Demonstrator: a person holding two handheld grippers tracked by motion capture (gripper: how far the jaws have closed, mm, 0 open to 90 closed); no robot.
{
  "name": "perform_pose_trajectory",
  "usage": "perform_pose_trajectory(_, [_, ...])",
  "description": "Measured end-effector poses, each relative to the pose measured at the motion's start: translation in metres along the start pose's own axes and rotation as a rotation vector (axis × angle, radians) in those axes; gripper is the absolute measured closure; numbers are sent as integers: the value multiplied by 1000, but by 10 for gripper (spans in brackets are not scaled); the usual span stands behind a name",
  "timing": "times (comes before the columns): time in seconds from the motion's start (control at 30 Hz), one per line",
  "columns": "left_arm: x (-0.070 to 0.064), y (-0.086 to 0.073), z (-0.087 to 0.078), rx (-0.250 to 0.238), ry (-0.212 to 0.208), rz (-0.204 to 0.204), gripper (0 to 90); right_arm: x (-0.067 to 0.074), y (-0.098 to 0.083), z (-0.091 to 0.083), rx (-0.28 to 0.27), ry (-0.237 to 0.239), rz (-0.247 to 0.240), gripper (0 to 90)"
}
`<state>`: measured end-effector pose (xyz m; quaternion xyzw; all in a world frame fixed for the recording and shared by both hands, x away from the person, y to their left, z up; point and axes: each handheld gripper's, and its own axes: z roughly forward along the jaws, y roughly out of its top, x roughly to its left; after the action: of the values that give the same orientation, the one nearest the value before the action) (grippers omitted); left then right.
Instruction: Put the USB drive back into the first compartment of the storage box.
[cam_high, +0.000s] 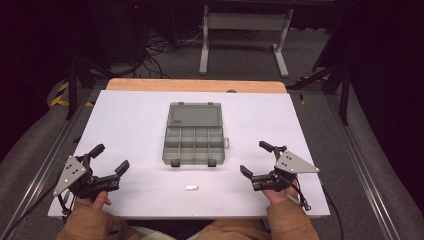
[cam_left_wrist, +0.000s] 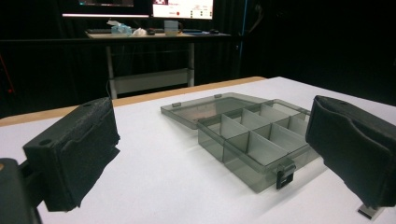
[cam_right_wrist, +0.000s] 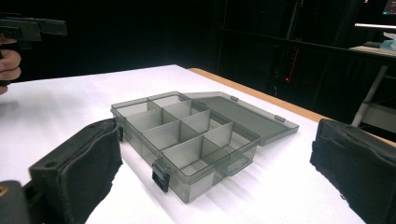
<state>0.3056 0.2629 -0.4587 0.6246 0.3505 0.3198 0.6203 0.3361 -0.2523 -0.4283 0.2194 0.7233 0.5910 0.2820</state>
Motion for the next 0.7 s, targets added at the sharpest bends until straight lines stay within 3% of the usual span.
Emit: perform_pose_trajectory(0.7, [1, -1, 1, 7, 1, -1, 34, 2, 4, 6, 23, 23, 5, 21])
